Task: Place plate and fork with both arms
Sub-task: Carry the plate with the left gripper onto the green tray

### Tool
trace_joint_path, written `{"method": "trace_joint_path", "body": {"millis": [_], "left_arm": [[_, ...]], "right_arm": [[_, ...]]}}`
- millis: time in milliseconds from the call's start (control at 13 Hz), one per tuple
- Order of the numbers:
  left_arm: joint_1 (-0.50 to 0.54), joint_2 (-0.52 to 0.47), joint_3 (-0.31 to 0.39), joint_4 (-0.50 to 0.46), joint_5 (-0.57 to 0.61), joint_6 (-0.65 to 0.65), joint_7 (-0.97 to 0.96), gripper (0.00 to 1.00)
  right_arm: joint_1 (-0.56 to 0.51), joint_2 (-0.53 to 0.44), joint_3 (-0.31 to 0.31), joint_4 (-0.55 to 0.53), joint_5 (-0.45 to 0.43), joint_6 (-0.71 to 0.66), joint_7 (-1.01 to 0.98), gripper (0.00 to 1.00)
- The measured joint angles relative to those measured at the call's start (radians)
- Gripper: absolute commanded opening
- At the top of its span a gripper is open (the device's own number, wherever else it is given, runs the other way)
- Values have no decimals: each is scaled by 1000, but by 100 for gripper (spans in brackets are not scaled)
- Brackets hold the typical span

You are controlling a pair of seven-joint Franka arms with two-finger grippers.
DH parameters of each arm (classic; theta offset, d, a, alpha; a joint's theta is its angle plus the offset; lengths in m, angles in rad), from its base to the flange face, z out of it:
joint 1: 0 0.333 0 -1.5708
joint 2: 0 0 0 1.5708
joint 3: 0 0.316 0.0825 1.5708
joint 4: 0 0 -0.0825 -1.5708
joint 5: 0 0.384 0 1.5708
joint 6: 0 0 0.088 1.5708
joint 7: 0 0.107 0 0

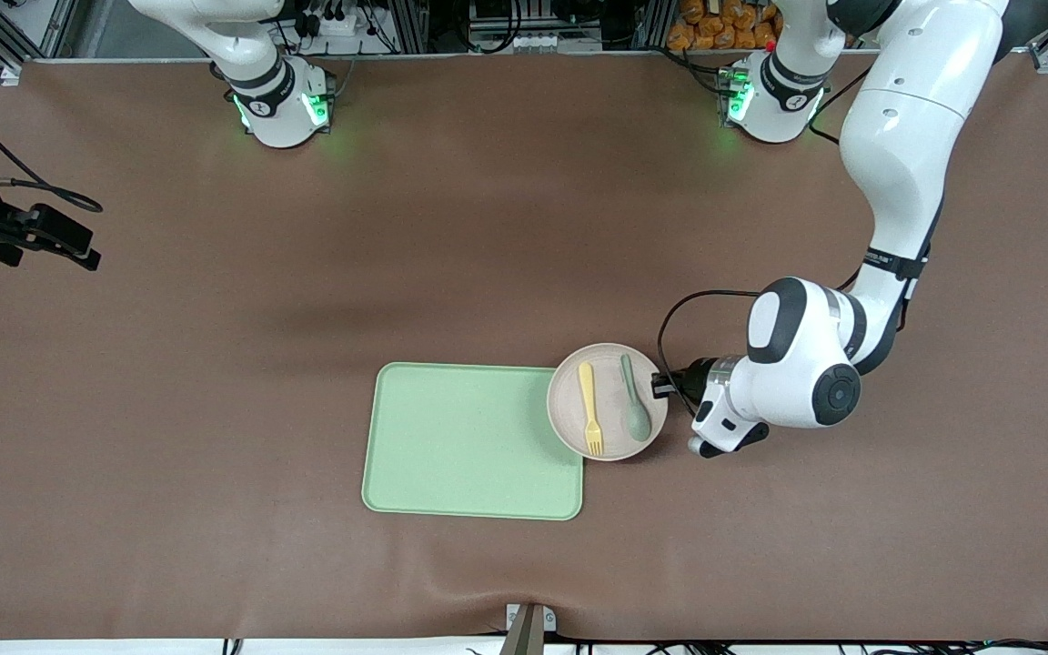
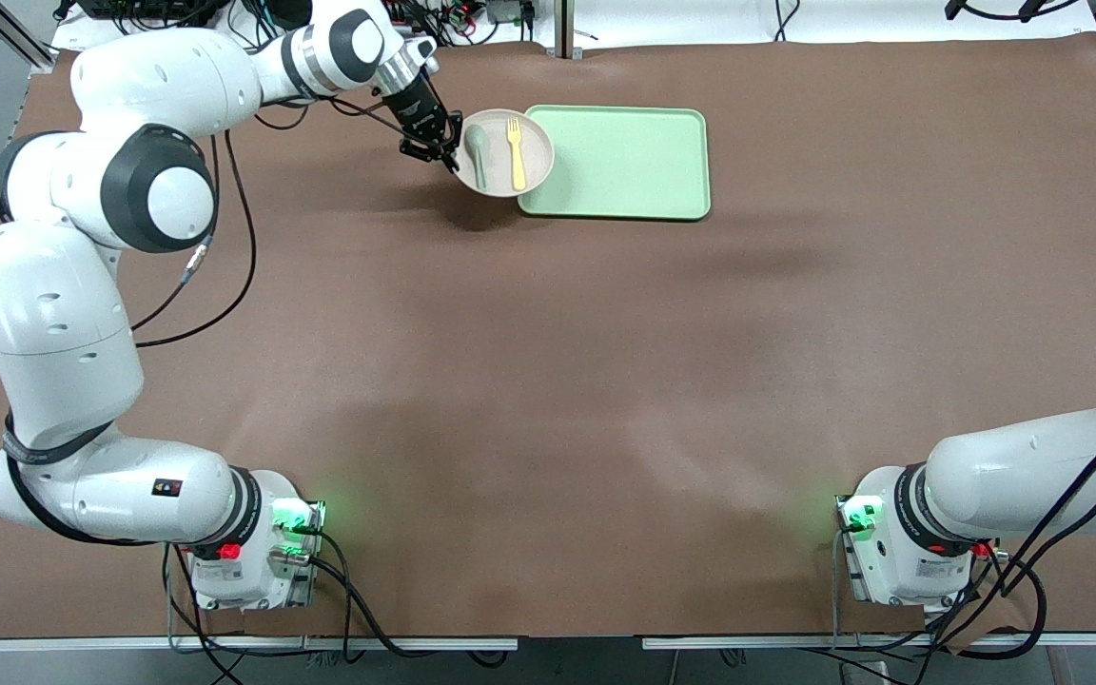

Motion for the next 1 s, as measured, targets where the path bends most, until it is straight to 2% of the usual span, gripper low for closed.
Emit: {"method": "trace_joint_path", "body": {"millis": [463,771,1003], "left_arm": [[-91,75,0,58,-11,181,-137,0],[-114,99,0,84,-12,232,-230,0],[-137,115,1,96,-12,279,-221,0]], "right_arm": [[-1,0,0,0,0,0,0,100],[-1,0,0,0,0,0,0,100],[-1,0,0,0,0,0,0,100]]}}
